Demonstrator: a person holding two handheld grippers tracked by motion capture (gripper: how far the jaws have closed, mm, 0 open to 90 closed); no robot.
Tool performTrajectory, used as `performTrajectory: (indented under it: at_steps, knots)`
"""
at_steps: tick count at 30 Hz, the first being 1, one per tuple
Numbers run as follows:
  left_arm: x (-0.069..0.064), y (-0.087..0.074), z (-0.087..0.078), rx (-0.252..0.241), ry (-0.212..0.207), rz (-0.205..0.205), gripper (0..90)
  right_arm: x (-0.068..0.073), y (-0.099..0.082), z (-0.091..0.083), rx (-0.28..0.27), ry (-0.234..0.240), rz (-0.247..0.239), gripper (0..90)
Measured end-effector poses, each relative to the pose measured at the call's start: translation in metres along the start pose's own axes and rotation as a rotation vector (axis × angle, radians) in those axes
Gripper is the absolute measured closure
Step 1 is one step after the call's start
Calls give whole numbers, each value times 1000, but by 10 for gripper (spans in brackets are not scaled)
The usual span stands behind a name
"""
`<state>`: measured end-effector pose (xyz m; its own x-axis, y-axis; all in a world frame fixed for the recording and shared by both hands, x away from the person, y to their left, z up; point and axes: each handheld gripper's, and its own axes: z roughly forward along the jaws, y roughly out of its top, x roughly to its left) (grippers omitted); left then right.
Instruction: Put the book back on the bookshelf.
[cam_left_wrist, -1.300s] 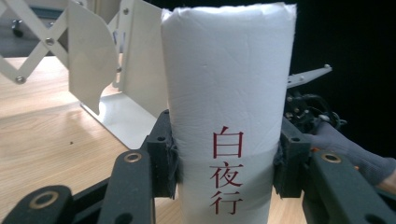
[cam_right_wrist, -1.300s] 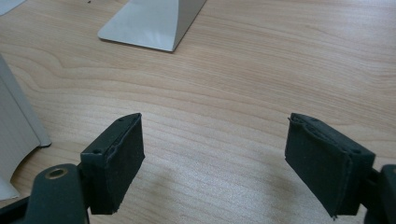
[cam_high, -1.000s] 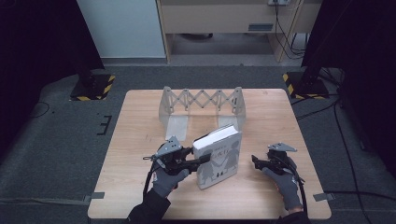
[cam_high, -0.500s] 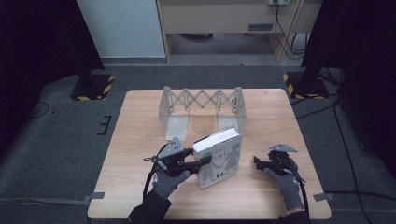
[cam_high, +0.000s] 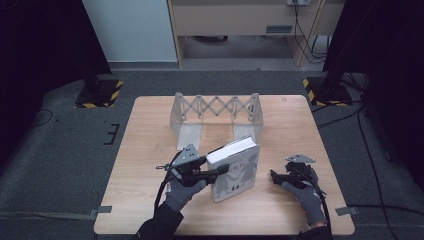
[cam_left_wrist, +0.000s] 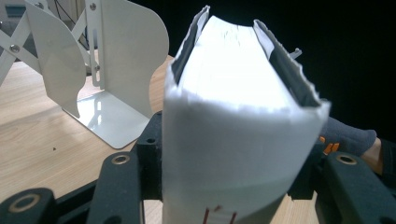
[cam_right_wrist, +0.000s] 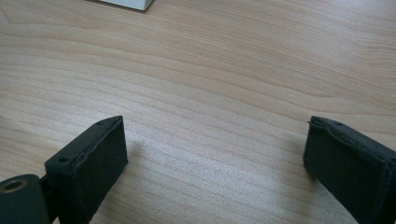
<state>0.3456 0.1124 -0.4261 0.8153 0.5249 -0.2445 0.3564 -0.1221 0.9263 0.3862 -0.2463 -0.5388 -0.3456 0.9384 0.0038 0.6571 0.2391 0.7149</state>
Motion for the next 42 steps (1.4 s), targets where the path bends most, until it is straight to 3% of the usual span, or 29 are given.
performTrajectory:
  at_steps: [4,17,21,25,29,32,36,42]
  knots:
    - [-2,6,2,10,10,24,442,-1,0,1,8,-5,7,37]
    - [-9,26,11,-9,-9,35,433,-1,0,1,11,-29,22,17]
    - [-11,37,17,-33,-36,32,431,-1,0,1,10,-26,22,22]
    - [-17,44,25,3,-12,84,424,0,0,1,12,-28,25,18]
    - [-14,44,26,20,-19,65,409,1,0,2,10,-37,30,16]
    - [-13,39,32,31,-16,76,363,1,0,2,10,-36,28,16]
    - [-12,39,32,28,-29,71,387,2,0,2,11,-35,31,16]
    - [-13,42,33,104,-34,75,397,1,0,1,11,-35,28,16]
